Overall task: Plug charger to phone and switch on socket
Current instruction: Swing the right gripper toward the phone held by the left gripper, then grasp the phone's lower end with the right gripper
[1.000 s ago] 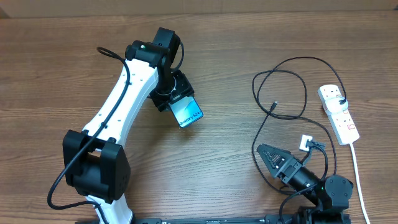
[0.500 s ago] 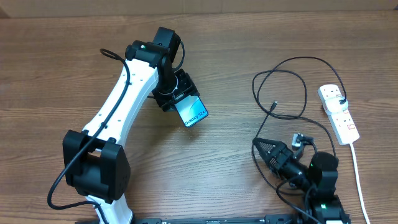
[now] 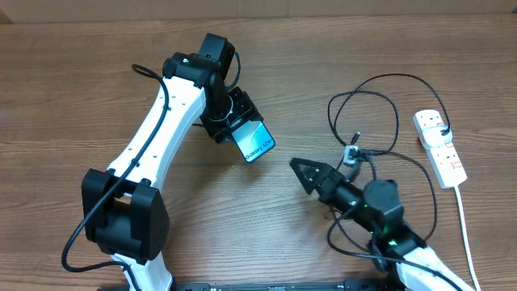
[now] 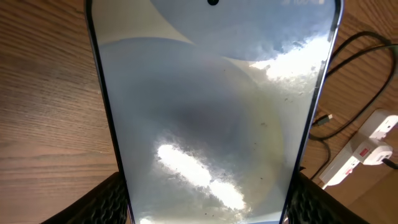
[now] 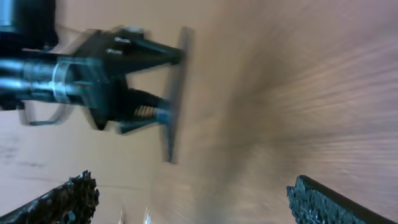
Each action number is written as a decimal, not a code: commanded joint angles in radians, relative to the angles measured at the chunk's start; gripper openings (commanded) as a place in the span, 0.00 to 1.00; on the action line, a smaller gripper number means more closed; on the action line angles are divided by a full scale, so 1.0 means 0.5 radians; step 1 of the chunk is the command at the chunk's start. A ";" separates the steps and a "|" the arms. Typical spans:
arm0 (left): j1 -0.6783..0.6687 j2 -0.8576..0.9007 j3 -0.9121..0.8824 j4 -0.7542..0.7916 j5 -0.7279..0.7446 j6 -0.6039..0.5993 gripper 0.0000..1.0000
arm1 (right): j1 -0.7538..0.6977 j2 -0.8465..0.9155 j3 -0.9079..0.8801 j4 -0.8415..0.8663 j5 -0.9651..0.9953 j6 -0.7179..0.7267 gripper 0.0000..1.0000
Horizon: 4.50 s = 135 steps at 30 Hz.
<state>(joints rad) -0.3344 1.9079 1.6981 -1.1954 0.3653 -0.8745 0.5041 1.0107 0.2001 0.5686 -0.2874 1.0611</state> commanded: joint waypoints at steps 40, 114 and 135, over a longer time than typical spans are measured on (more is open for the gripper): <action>-0.024 0.002 0.067 0.043 0.161 -0.117 0.56 | 0.368 1.099 0.638 0.423 0.642 0.135 0.63; -0.170 0.002 0.065 0.052 -0.057 -0.136 0.56 | 0.455 1.099 0.639 0.414 0.694 0.137 0.22; -0.172 0.002 0.065 0.025 -0.057 -0.135 0.56 | 0.455 1.099 0.639 0.449 0.686 0.138 0.10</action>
<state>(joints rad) -0.4129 1.9079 1.7027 -1.1717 0.3378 -0.9440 0.7292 1.5597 0.4957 0.7654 0.0414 1.1332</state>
